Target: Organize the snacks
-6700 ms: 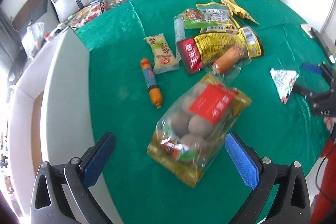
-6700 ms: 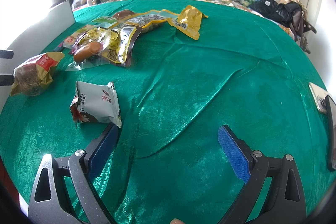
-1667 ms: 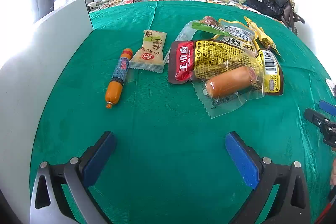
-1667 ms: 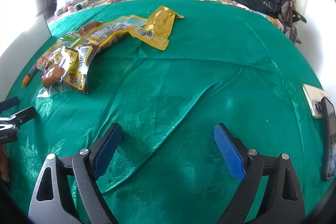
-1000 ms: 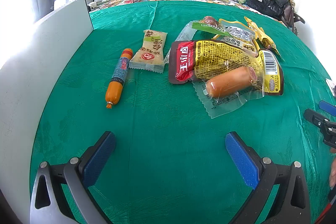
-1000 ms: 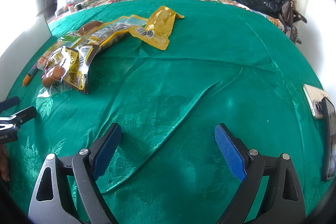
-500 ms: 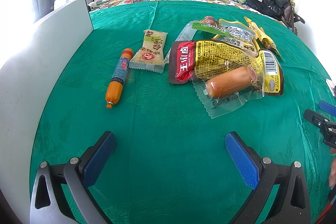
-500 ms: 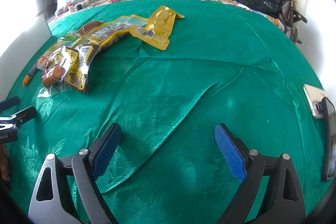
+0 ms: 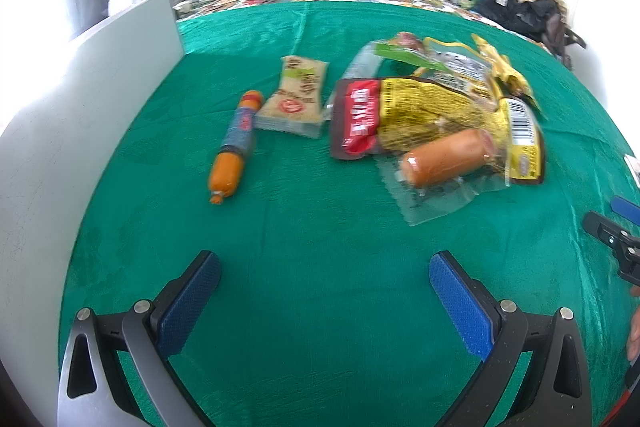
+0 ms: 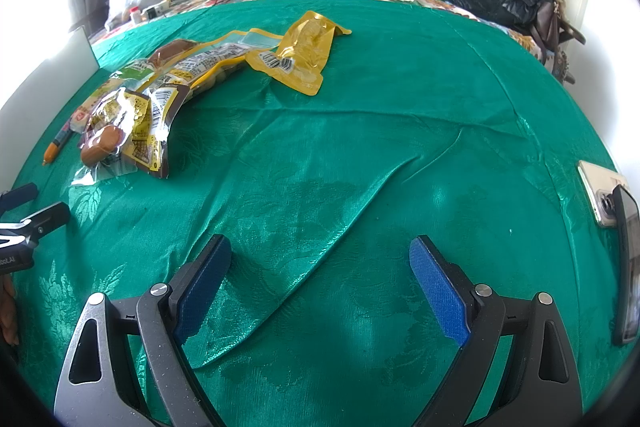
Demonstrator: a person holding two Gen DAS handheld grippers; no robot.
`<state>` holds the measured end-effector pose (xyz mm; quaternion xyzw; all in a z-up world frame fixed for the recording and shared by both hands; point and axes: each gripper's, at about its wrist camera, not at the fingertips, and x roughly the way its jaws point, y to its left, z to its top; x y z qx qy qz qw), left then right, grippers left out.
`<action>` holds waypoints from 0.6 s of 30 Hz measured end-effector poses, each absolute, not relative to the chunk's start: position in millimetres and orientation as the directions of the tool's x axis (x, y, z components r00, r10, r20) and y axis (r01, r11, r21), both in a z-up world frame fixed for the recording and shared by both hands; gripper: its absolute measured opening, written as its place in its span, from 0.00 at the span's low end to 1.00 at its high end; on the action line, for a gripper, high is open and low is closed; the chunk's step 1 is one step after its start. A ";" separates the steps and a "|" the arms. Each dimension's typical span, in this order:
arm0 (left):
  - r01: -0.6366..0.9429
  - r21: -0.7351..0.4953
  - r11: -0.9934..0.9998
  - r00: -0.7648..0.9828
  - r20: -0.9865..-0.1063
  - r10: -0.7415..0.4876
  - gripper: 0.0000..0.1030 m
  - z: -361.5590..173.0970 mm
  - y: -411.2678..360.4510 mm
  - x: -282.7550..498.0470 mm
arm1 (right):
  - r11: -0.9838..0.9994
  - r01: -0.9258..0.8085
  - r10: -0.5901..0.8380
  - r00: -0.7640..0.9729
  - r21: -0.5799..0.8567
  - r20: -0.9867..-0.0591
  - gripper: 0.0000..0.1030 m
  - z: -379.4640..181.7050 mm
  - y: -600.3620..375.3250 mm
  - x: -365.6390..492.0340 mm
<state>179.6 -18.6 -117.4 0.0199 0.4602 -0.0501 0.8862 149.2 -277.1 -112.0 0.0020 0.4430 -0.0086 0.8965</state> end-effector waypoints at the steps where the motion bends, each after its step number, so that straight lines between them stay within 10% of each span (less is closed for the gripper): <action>1: 0.067 -0.011 0.998 0.570 -0.820 -0.047 1.00 -117.1 -12.8 178.8 | 1.000 0.017 -0.014 0.607 -0.004 -0.794 0.90 -112.0 -277.1 149.3; 14: 0.088 0.007 0.996 0.492 -0.870 -0.037 0.74 -96.4 32.1 254.8 | 1.000 0.017 -0.014 0.607 -0.004 -0.795 0.91 -111.8 -277.1 149.2; 17: 0.130 0.034 0.991 0.466 -0.884 -0.031 0.55 -104.8 25.9 269.9 | 1.000 0.017 -0.014 0.607 -0.004 -0.795 0.91 -111.7 -277.1 149.2; 18: 0.131 0.000 0.991 0.472 -0.880 -0.063 0.32 -103.2 27.0 272.0 | 1.000 0.017 -0.014 0.607 -0.004 -0.795 0.91 -111.7 -277.1 149.2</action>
